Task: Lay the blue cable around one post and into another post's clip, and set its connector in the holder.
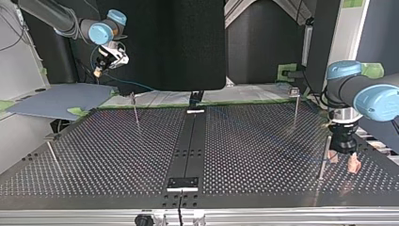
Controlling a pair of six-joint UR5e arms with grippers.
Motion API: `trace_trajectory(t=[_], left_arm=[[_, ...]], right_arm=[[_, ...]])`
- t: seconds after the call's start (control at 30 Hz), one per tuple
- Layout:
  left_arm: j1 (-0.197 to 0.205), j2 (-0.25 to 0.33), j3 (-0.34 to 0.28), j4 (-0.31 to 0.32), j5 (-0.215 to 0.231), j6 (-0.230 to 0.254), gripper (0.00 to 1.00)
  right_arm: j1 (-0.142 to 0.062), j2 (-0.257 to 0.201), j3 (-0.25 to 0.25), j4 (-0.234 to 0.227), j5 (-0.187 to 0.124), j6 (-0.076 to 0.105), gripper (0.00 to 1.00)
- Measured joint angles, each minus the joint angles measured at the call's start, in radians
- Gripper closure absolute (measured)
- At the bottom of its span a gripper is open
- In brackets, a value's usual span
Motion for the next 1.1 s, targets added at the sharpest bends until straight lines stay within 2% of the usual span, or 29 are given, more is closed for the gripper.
trace_trajectory(t=[0.13,0.33,0.5,0.63,0.73,0.87,1.1], left_arm=[[-0.001,0.0,0.0,0.0,0.0,0.0,0.0],[-0.003,0.0,0.0,0.0,0.0,0.0,0.0],[-0.004,0.0,0.0,0.0,0.0,0.001,0.0],[-0.004,0.001,0.001,0.0,0.0,0.004,0.0],[-0.004,0.001,0.002,0.001,0.001,0.003,0.0],[-0.004,0.0,0.004,0.001,0.006,0.001,0.0],[-0.003,0.0,0.006,0.0,0.005,0.0,0.0]], right_arm=[[-0.006,0.033,0.033,-0.033,-0.005,-0.003,1.0],[-0.007,0.08,0.088,-0.088,-0.035,-0.018,1.0],[-0.009,0.088,0.134,-0.134,-0.06,-0.049,1.0],[-0.017,0.079,0.163,-0.168,-0.087,-0.06,1.0],[-0.025,0.06,0.16,-0.192,-0.11,-0.064,1.0],[-0.035,0.03,0.136,-0.211,-0.142,-0.08,1.0],[-0.06,-0.028,0.079,-0.167,-0.2,-0.087,1.0]])
